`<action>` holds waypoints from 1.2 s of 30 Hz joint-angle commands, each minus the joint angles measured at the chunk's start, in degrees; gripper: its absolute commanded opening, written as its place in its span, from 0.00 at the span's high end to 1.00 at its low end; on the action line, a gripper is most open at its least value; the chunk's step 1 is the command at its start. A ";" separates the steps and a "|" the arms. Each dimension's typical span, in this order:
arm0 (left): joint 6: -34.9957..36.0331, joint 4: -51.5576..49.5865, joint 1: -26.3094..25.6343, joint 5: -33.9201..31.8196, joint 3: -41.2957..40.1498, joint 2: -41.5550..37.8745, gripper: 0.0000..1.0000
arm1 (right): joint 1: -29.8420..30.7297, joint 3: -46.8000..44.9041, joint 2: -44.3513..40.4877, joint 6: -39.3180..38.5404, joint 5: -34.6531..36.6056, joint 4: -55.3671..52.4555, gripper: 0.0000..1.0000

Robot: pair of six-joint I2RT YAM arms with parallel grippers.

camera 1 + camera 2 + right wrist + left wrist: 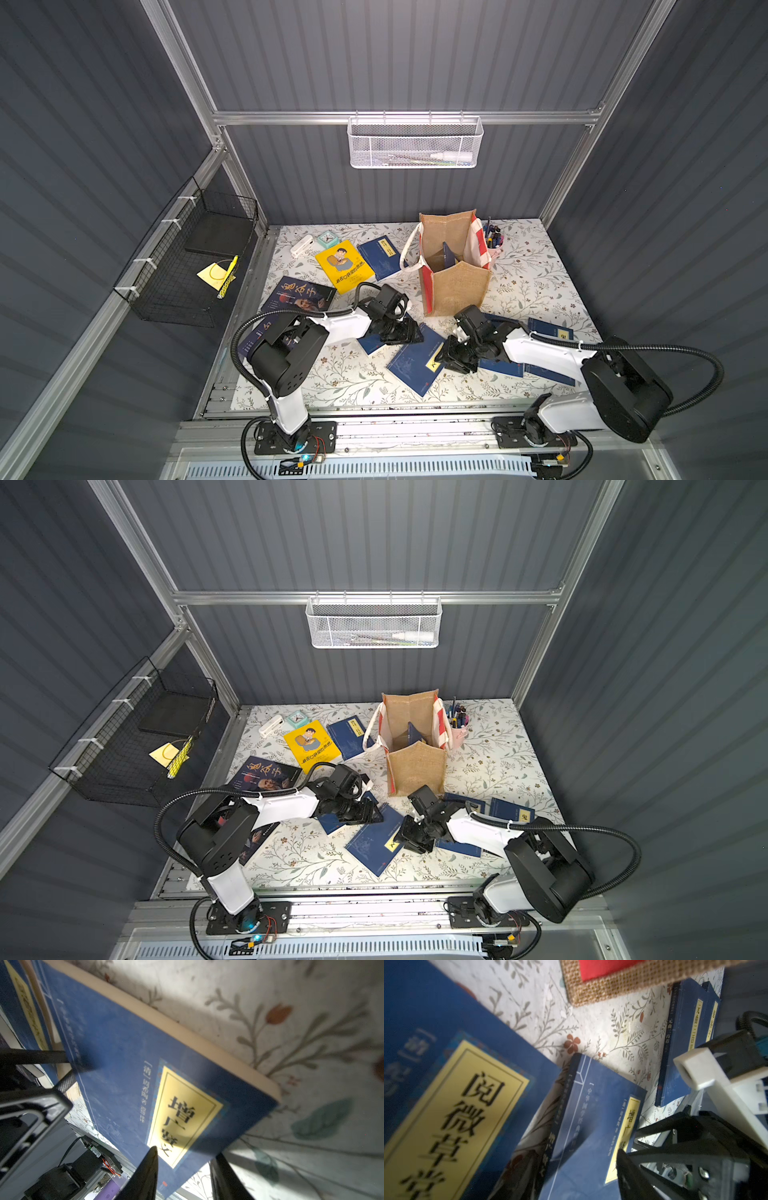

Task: Put the books into the canvas bag
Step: Pick up the book from the center of the board.

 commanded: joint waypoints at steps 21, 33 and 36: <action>-5.58 10.80 3.65 9.98 -7.92 -8.74 0.86 | -2.32 2.19 5.64 -4.22 1.83 4.53 0.72; 6.14 -17.58 7.84 -3.53 3.35 -20.72 1.00 | -6.19 20.24 -13.54 -20.91 15.02 -28.72 0.53; 8.97 -26.47 8.40 -11.89 9.17 -23.13 1.00 | -8.60 29.79 -16.47 -25.89 19.38 -38.11 0.51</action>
